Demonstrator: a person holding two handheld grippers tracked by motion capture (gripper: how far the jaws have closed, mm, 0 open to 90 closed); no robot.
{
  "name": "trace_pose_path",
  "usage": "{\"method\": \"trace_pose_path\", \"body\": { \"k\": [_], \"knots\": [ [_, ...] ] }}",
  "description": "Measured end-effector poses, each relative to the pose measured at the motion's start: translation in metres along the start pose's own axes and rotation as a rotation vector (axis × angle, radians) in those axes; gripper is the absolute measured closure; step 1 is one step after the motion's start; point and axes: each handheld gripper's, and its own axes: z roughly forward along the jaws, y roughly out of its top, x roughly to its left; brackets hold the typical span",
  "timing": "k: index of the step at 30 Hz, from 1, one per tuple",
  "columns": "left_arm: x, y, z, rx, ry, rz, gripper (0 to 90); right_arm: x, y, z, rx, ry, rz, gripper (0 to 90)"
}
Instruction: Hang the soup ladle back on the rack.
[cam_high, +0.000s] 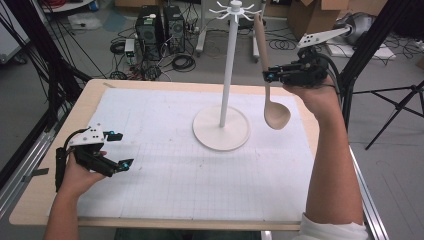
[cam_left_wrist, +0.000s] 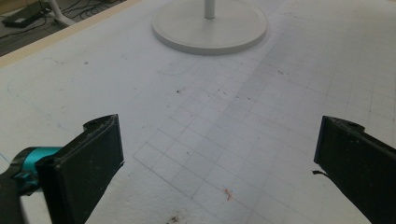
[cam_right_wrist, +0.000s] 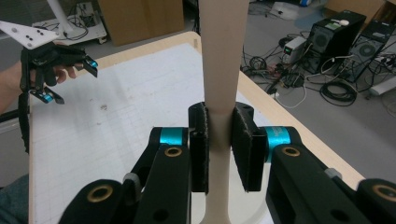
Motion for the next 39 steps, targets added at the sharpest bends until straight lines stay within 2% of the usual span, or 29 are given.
{"method": "trace_pose_path", "body": {
  "k": [16,28,34,37,39],
  "knots": [
    [0.001,-0.001,-0.001,0.0,0.0,-0.001,1.7,-0.004,0.005,0.015,-0.004,0.023,0.006,78.0],
    [0.001,-0.001,-0.001,-0.003,0.002,-0.001,1.7,-0.006,0.007,0.027,0.015,0.033,0.017,78.0],
    [0.001,-0.001,-0.001,0.0,0.001,-0.001,1.7,-0.006,0.007,0.031,0.027,0.02,0.024,77.5],
    [0.001,-0.001,-0.001,0.003,-0.001,-0.003,1.7,-0.004,0.008,0.032,0.044,-0.005,0.018,76.2],
    [0.001,-0.001,0.0,0.004,-0.001,-0.003,1.7,-0.003,0.008,0.033,0.048,-0.018,0.014,72.5]
  ]
}}
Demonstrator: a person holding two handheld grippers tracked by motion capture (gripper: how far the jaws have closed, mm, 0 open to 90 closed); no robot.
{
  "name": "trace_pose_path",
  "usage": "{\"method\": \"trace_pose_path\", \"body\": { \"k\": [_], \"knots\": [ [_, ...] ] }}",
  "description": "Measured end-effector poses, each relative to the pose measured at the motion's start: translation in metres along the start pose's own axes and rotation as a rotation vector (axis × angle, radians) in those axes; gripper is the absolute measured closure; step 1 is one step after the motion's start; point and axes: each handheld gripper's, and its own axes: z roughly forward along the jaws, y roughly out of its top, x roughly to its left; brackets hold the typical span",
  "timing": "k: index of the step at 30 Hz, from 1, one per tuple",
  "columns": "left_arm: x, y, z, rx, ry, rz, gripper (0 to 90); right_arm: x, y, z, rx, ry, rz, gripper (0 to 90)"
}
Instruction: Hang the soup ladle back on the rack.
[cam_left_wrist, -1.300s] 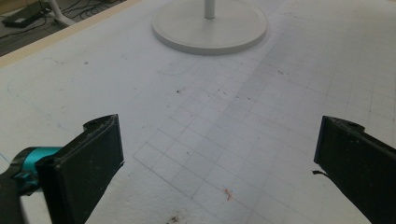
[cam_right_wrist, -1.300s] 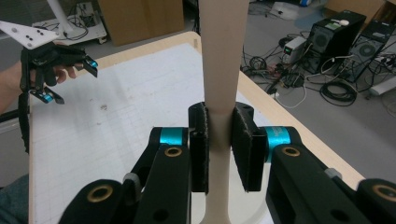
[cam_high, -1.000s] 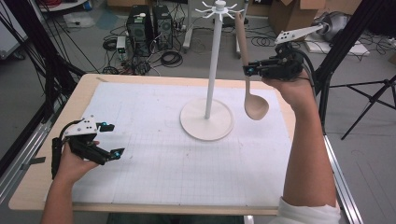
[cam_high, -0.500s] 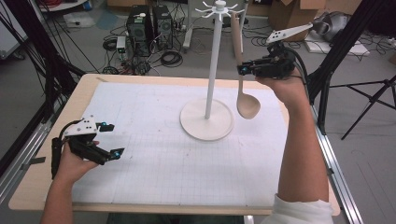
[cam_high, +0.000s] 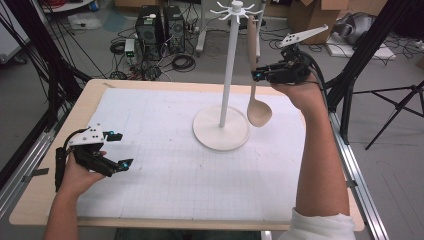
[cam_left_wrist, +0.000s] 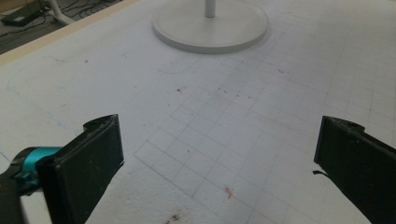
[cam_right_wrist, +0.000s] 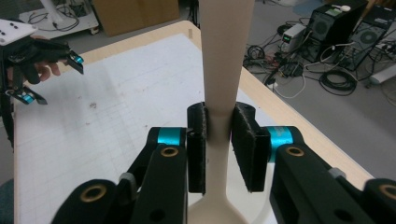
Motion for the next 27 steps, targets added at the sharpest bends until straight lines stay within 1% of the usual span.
{"method": "trace_pose_path", "body": {
  "k": [2,4,6,7,9,10,11,13,16,20,21,22,23,24,25,27],
  "knots": [
    [0.0,0.0,0.0,-0.001,-0.002,0.001,1.7,0.0,0.0,-0.003,-0.028,0.02,0.006,68.8],
    [0.0,0.0,0.0,0.0,-0.002,0.001,1.7,0.002,-0.001,-0.006,-0.037,0.03,0.02,61.6],
    [-0.001,0.001,0.001,0.002,-0.006,0.003,1.7,0.003,-0.002,-0.009,-0.032,0.014,0.021,58.3],
    [-0.001,0.001,0.001,0.001,-0.005,0.004,1.7,0.004,-0.003,-0.01,-0.028,0.008,0.023,54.5],
    [-0.001,0.001,0.001,0.001,-0.005,0.005,1.7,0.007,-0.006,-0.015,-0.037,-0.018,0.022,52.1],
    [-0.001,0.002,0.001,-0.001,-0.006,0.006,1.7,0.008,-0.008,-0.016,-0.043,-0.024,0.016,49.7],
    [-0.002,0.002,0.001,-0.002,-0.005,0.005,1.7,0.01,-0.01,-0.019,-0.057,-0.044,0.012,46.6],
    [-0.002,0.002,0.001,0.0,-0.006,0.006,1.7,0.012,-0.015,-0.022,-0.072,-0.056,0.012,44.3],
    [-0.002,0.002,0.002,0.0,-0.009,0.008,1.7,0.016,-0.022,-0.025,-0.074,-0.076,0.007,38.8],
    [-0.003,0.002,0.002,0.001,-0.006,0.006,1.7,0.021,-0.032,-0.027,-0.087,-0.082,-0.001,32.6],
    [-0.003,0.002,0.002,0.0,-0.006,0.005,1.7,0.023,-0.035,-0.027,-0.084,-0.087,0.0,29.9],
    [-0.003,0.002,0.002,0.0,-0.006,0.005,1.7,0.023,-0.035,-0.027,-0.084,-0.087,0.0,29.9],
    [-0.003,0.002,0.002,0.004,-0.007,0.007,1.7,0.025,-0.042,-0.027,-0.073,-0.098,-0.004,27.4],
    [-0.003,0.002,0.002,0.004,-0.007,0.007,1.7,0.025,-0.042,-0.027,-0.073,-0.098,-0.004,27.4],
    [-0.003,0.002,0.002,0.006,-0.01,0.01,1.7,0.027,-0.048,-0.026,-0.071,-0.098,-0.007,24.6],
    [-0.003,0.002,0.003,0.004,-0.01,0.009,1.7,0.029,-0.054,-0.026,-0.067,-0.093,-0.005,21.7]
  ]
}}
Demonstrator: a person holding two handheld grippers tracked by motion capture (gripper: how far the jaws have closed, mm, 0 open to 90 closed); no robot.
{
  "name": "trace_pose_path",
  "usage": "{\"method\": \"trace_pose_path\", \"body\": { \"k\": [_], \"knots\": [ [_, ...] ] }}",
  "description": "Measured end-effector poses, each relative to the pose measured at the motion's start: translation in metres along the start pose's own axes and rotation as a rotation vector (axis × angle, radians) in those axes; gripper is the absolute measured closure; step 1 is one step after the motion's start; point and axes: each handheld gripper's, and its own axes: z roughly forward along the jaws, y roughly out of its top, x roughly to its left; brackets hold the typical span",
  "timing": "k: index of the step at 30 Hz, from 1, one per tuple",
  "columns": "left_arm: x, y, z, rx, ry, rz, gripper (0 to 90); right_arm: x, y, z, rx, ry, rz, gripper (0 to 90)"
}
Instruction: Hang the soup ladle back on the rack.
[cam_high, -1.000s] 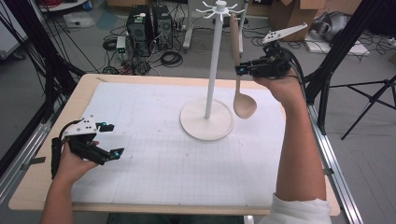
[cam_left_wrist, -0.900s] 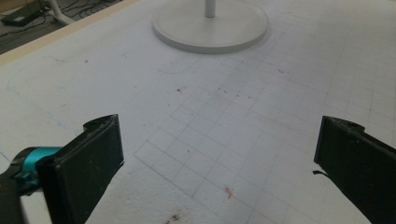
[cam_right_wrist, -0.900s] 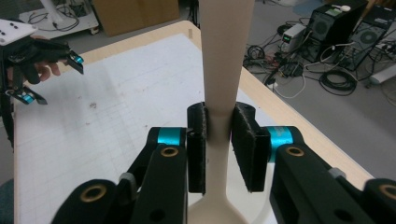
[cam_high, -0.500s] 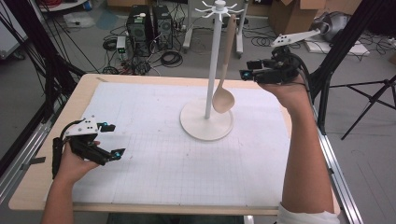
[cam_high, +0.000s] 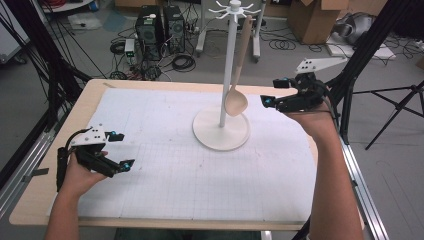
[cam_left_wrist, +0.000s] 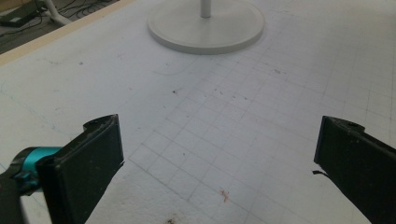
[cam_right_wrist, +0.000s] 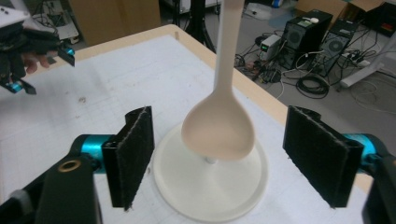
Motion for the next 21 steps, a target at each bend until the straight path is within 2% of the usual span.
{"method": "trace_pose_path", "body": {
  "k": [5,8,10,12,21],
  "knots": [
    [0.0,0.0,0.0,0.005,0.0,0.003,1.7,0.008,-0.011,0.002,-0.003,0.011,-0.008,18.1],
    [0.0,0.0,0.0,0.0,0.0,0.0,1.7,0.017,-0.025,0.004,-0.013,0.035,-0.019,15.1],
    [0.0,0.0,-0.001,0.0,0.001,0.001,1.7,0.02,-0.031,0.005,-0.009,0.046,-0.014,14.2],
    [0.0,0.0,0.0,0.001,0.001,0.001,1.7,0.024,-0.039,0.005,-0.029,0.06,-0.013,14.1],
    [0.0,0.0,0.0,0.001,0.001,0.001,1.7,0.036,-0.066,0.009,-0.048,0.083,-0.007,10.3]
  ]
}}
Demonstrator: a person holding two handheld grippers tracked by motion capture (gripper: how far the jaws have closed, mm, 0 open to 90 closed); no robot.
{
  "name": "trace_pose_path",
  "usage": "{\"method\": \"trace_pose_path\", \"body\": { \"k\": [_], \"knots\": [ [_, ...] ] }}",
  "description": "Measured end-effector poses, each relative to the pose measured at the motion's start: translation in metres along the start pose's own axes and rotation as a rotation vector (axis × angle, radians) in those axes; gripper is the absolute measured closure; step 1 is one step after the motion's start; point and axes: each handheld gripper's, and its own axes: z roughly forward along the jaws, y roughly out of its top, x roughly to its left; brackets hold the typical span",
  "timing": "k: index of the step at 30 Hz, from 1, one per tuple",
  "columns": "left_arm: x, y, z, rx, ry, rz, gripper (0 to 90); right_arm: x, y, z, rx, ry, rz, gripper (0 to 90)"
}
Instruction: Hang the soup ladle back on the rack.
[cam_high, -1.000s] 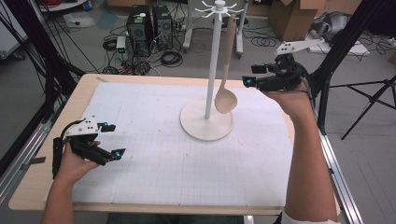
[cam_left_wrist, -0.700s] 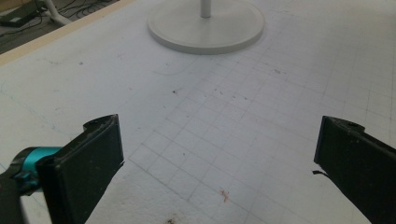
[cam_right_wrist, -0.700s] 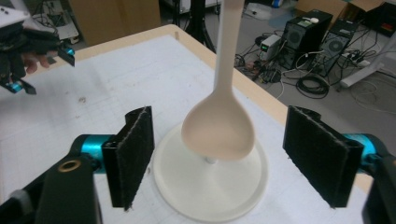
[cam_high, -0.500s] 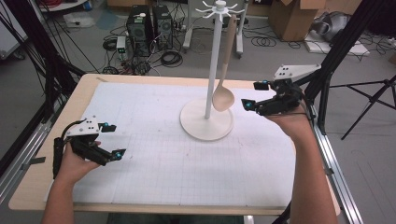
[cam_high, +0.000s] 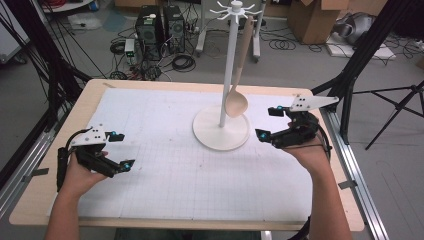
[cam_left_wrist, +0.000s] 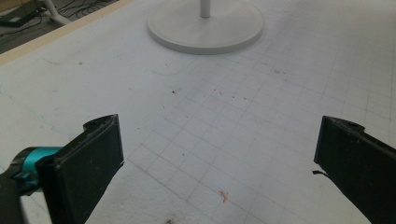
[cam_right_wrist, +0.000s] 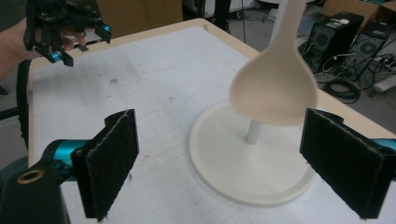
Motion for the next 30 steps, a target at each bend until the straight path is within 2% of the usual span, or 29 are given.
{"method": "trace_pose_path", "body": {
  "k": [6,7,9,11,12,13,19,26,30],
  "knots": [
    [0.0,0.0,0.0,-0.002,0.0,-0.002,1.7,0.008,-0.016,0.005,-0.028,0.031,0.009,9.1],
    [0.0,0.0,0.0,0.001,-0.001,-0.002,1.7,0.011,-0.028,0.009,-0.037,0.036,0.027,8.9],
    [0.001,-0.001,0.0,0.001,0.0,-0.005,1.7,0.013,-0.039,0.013,-0.043,0.037,0.04,7.9],
    [0.0,-0.001,0.0,0.001,0.0,-0.004,1.7,0.015,-0.05,0.019,-0.028,0.031,0.05,2.4],
    [0.0,-0.001,0.0,0.001,0.0,-0.004,1.7,0.015,-0.05,0.019,-0.028,0.031,0.05,2.4],
    [0.0,-0.001,0.0,0.002,0.002,-0.004,1.7,0.017,-0.06,0.024,-0.008,0.035,0.066,2.4],
    [0.001,-0.002,0.0,0.003,-0.001,-0.004,1.6,0.025,-0.076,0.035,0.03,0.02,0.045,0.9],
    [0.002,-0.003,0.001,0.006,-0.001,-0.007,1.7,0.031,-0.098,0.042,0.06,0.018,0.048,0.2],
    [0.001,-0.001,0.003,0.002,-0.006,-0.006,1.7,0.031,-0.103,0.046,0.084,0.008,0.035,0.2]
  ]
}}
